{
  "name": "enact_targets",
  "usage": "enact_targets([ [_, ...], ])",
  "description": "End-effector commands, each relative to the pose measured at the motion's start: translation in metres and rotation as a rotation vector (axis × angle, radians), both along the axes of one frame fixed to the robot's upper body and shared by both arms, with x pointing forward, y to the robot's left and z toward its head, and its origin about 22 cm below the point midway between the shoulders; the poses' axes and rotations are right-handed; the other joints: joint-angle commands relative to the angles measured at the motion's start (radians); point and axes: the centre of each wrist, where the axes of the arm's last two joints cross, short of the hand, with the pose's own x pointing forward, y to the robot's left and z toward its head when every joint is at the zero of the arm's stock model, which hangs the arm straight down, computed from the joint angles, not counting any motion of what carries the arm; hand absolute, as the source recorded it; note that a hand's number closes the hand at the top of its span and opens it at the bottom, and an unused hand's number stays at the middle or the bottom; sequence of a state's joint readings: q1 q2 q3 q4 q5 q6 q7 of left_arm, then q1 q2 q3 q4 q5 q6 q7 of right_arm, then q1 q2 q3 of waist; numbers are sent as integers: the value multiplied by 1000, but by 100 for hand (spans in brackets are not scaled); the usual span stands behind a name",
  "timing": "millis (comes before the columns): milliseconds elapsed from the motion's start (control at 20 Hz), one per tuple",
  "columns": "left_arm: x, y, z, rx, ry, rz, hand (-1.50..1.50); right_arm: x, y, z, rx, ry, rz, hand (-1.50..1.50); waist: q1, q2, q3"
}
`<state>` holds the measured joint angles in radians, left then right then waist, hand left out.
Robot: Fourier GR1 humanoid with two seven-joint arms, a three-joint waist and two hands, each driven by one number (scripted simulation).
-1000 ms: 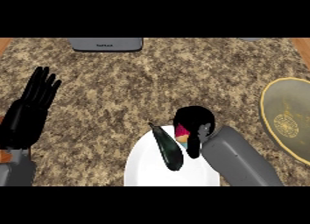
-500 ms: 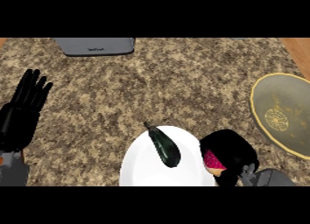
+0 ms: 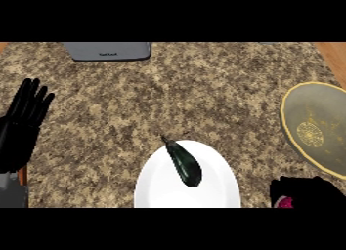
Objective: Pick the cupcake from the plate and place it in the bowl
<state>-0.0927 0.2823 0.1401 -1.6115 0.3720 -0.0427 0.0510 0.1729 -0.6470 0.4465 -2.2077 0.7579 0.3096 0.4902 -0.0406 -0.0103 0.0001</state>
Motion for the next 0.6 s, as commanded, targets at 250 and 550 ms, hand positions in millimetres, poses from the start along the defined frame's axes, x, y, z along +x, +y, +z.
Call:
enact_targets([
  [250, 1, -9, -13, -3, 6, -21, 0, -26, -23, 87, 25, -361, -236, 150, 1, 5, -3],
  [550, 11, -19, -6, -6, 3, -19, 0, -17, -50, 97, 37, -403, -357, 150, 13, 7, -1],
])
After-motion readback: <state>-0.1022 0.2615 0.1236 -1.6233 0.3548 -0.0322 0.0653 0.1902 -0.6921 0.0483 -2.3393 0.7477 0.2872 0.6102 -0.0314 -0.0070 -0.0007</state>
